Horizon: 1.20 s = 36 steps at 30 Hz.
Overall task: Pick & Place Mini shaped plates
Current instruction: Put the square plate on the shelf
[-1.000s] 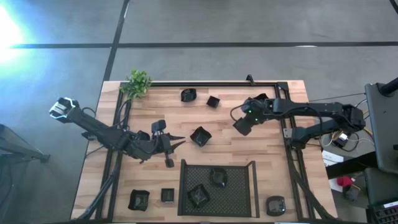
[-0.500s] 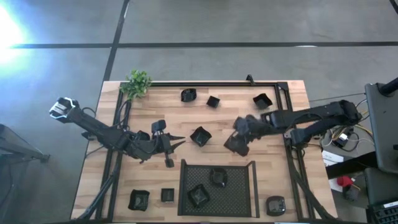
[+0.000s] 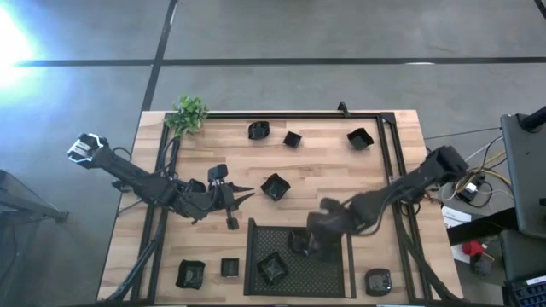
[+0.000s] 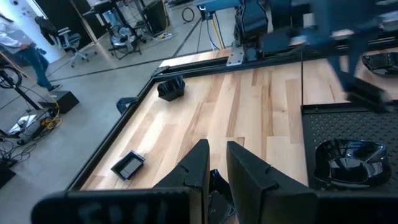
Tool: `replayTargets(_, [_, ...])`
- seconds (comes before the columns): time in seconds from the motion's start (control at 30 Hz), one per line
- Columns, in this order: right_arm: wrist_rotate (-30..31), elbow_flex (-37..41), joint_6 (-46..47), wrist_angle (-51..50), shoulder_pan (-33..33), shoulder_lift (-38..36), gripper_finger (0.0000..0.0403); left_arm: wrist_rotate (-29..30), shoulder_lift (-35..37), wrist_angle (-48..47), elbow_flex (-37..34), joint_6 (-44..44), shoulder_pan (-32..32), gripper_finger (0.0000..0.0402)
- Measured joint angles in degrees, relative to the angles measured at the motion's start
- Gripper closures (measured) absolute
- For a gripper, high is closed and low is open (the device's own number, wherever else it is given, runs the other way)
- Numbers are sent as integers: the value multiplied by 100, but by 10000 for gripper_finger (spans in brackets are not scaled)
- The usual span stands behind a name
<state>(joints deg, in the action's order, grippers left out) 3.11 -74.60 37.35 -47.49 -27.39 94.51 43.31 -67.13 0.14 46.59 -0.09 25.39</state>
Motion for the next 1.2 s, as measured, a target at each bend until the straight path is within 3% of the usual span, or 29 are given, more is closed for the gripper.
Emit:
replayTargets(0.43, [-381, -499, 428, -23, -524, 1220, 395, -505, 0, 4, 0, -16, 2, 351])
replayTargets(0.77, [-656, -469, 873, -16, -660, 1522, 394, -503, 0, 4, 0, -40, 7, 351])
replayTargets(1.2, [-937, -456, 786, 2, -681, 1883, 394, -501, 0, 4, 0, -38, 35, 351])
